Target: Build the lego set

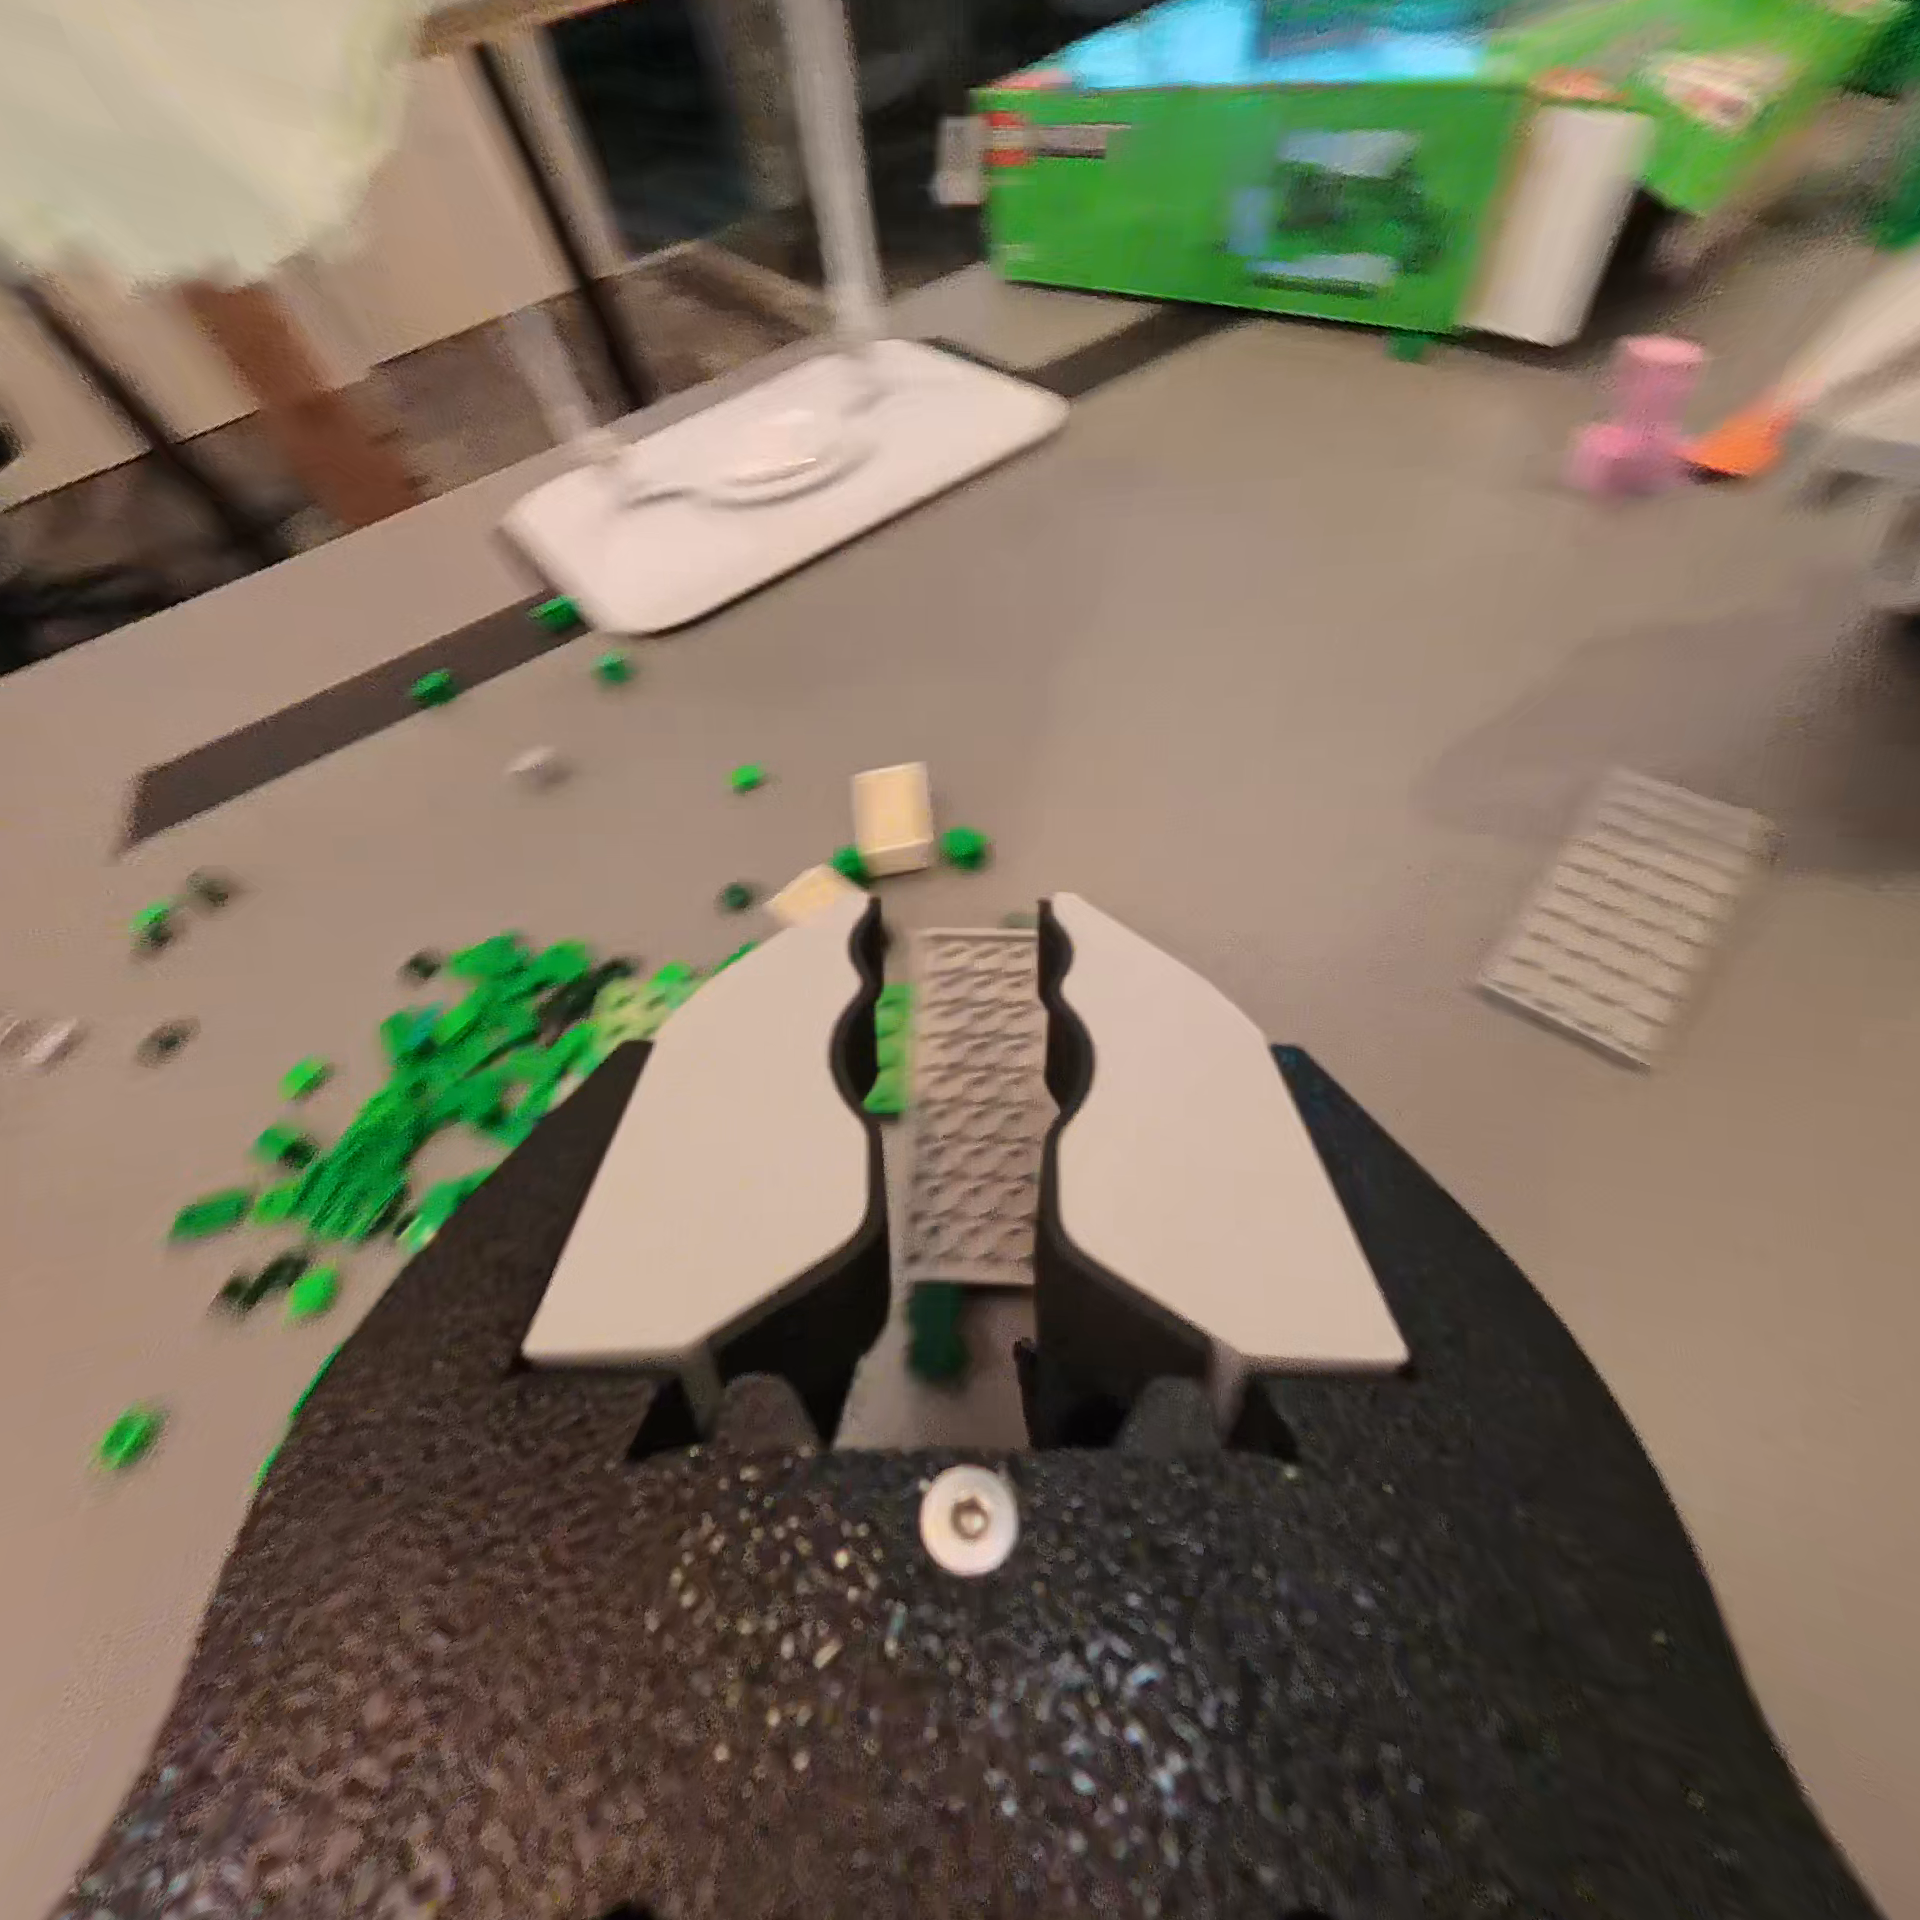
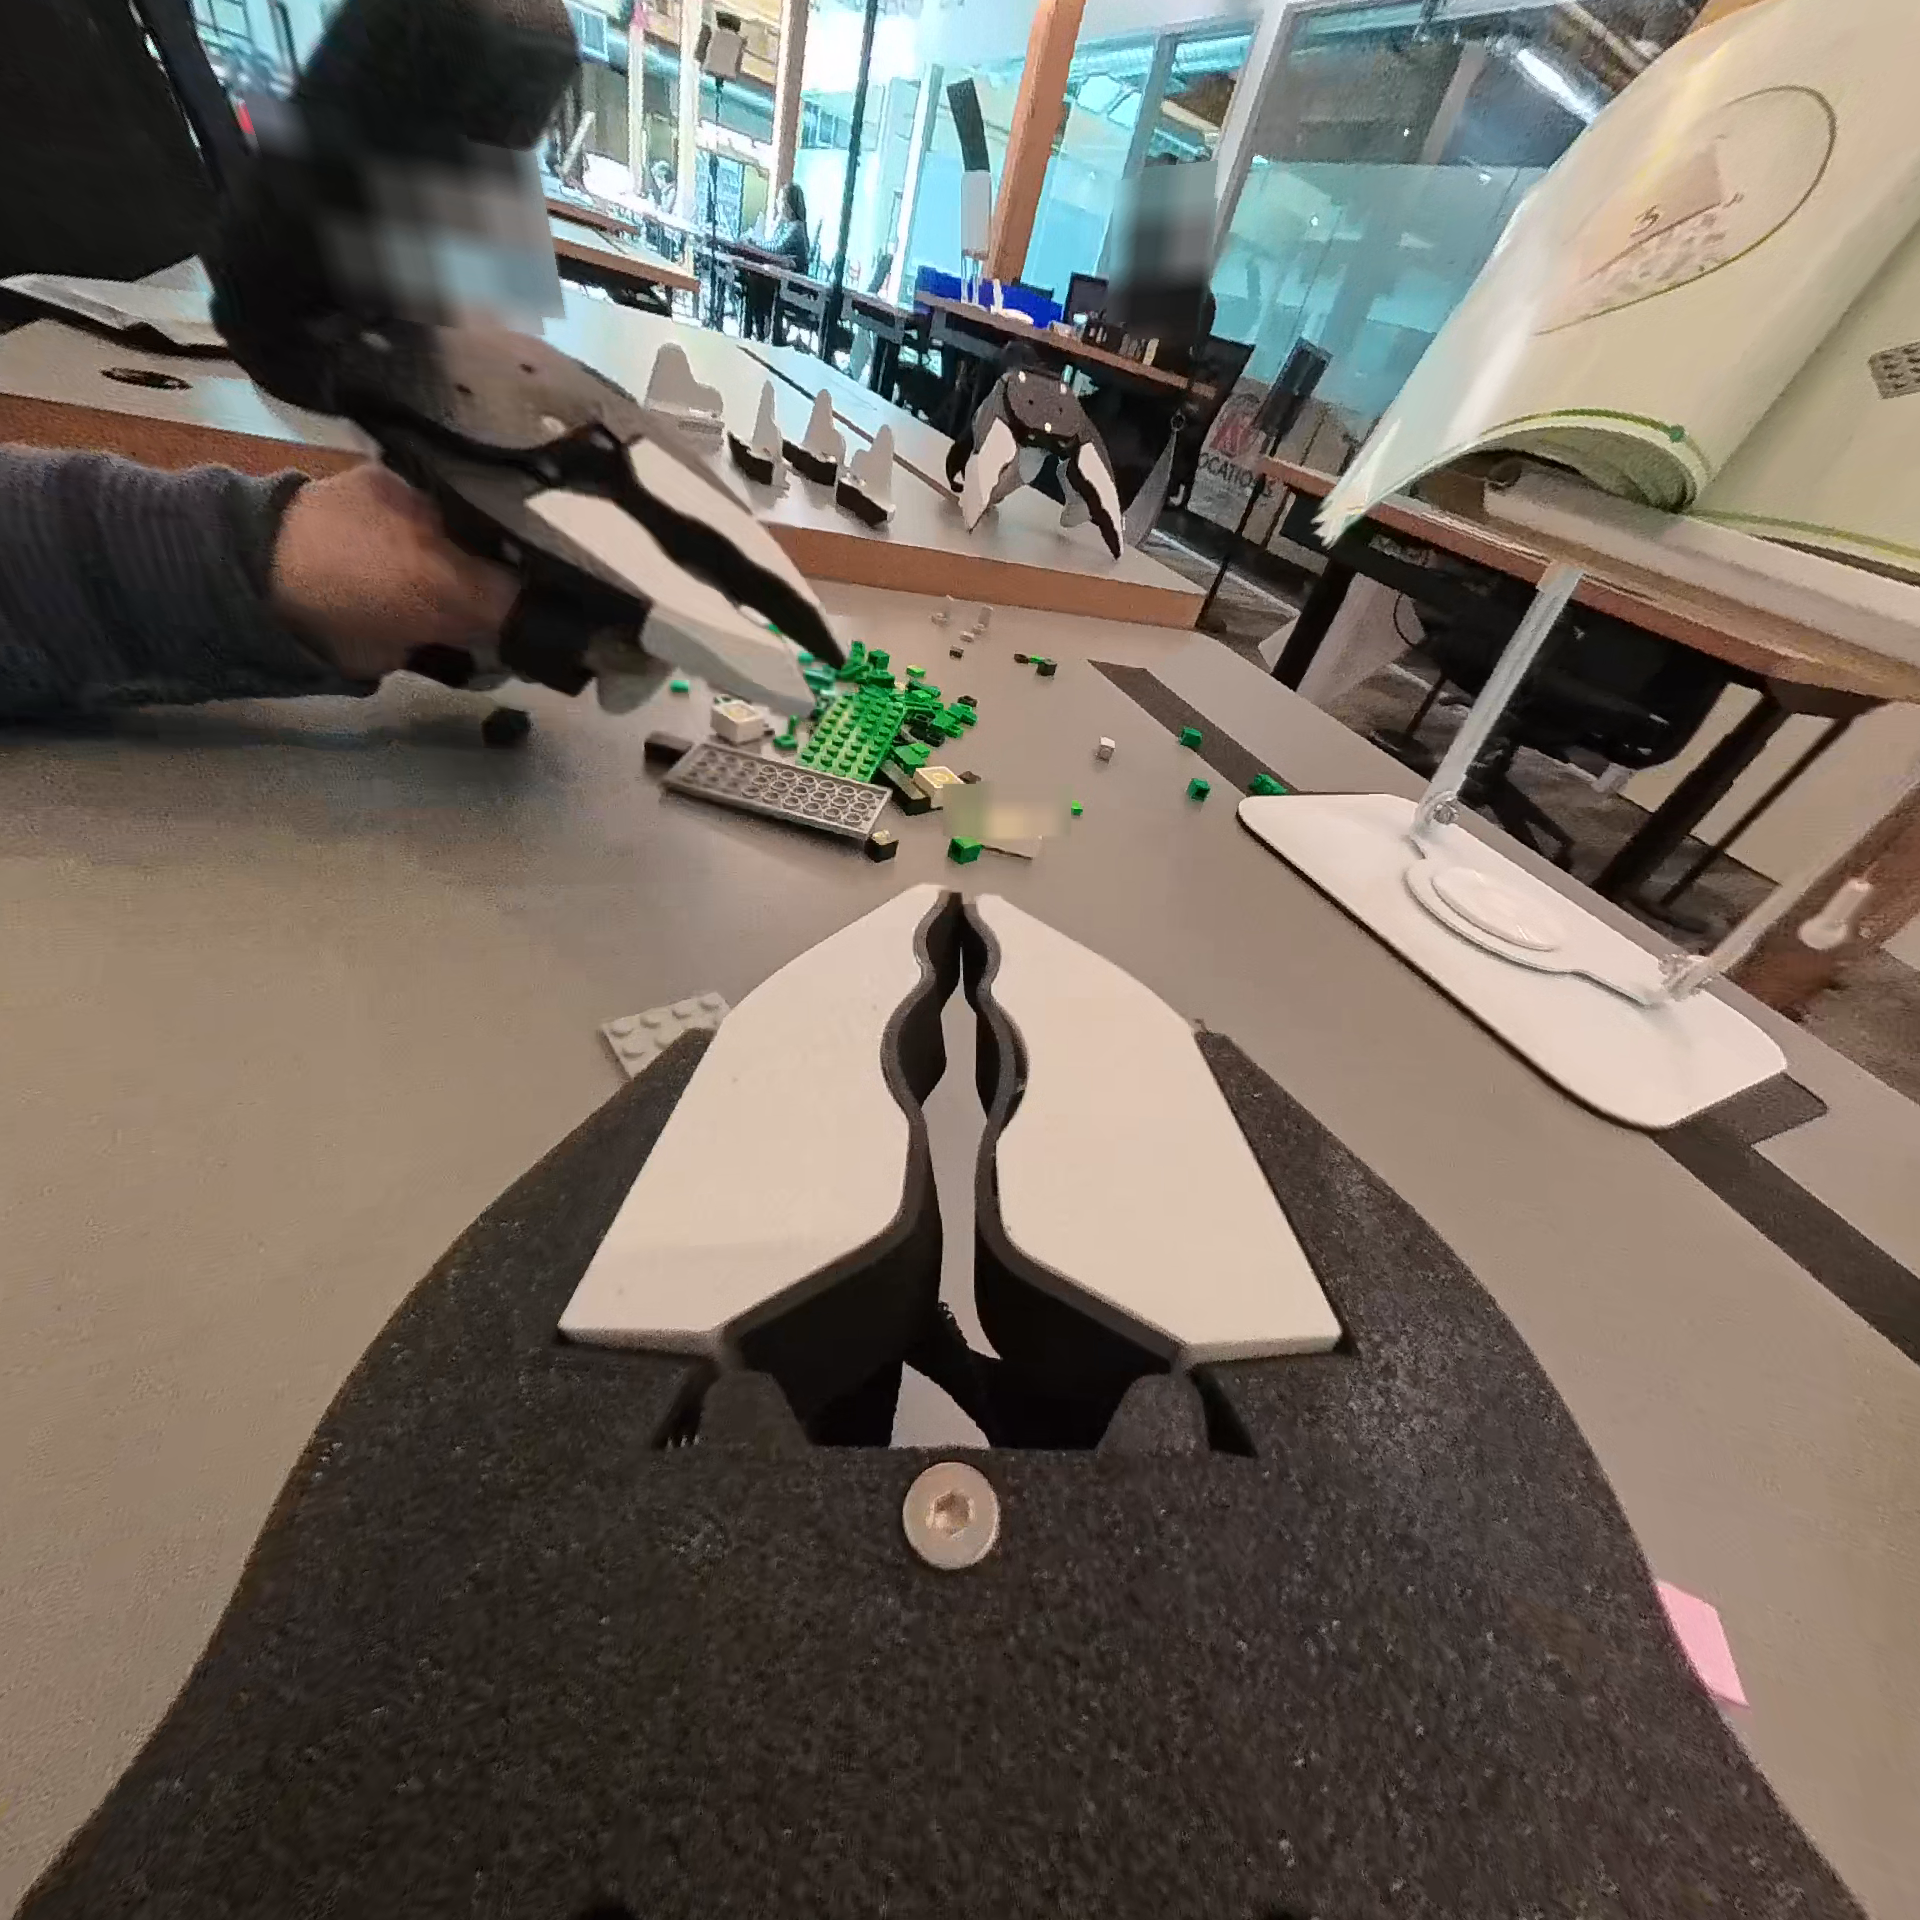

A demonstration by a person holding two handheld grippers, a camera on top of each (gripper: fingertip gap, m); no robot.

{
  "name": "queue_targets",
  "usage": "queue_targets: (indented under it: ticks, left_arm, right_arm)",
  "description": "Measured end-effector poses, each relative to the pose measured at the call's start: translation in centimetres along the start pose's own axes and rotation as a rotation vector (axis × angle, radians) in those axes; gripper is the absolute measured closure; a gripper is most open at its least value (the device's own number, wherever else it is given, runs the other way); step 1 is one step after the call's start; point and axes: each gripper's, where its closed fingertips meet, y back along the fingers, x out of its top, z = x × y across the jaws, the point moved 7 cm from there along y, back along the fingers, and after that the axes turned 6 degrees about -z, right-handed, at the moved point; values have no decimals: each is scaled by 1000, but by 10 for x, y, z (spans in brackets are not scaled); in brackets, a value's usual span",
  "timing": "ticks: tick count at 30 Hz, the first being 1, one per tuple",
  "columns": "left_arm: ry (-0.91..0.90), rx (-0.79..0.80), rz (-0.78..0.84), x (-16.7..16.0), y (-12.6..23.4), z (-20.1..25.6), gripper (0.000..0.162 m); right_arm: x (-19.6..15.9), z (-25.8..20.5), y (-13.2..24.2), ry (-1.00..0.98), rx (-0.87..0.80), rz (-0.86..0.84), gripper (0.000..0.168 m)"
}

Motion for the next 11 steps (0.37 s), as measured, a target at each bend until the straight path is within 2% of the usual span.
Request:
queue_targets:
  ticks: [2,4,8,11]
  left_arm:
    - [101,85,32,-6,7,-20,146]
    - [170,130,91,-10,14,-35,158]
    - [190,202,180,-10,25,-48,162]
    - [140,212,215,-6,27,-45,162]
  right_arm:
    - [1,-1,2,-12,34,37,168]
    - [6,-5,5,-67,160,125,168]
    - [28,-18,21,-374,739,364,168]
    - [45,-23,35,-496,1066,502,168]
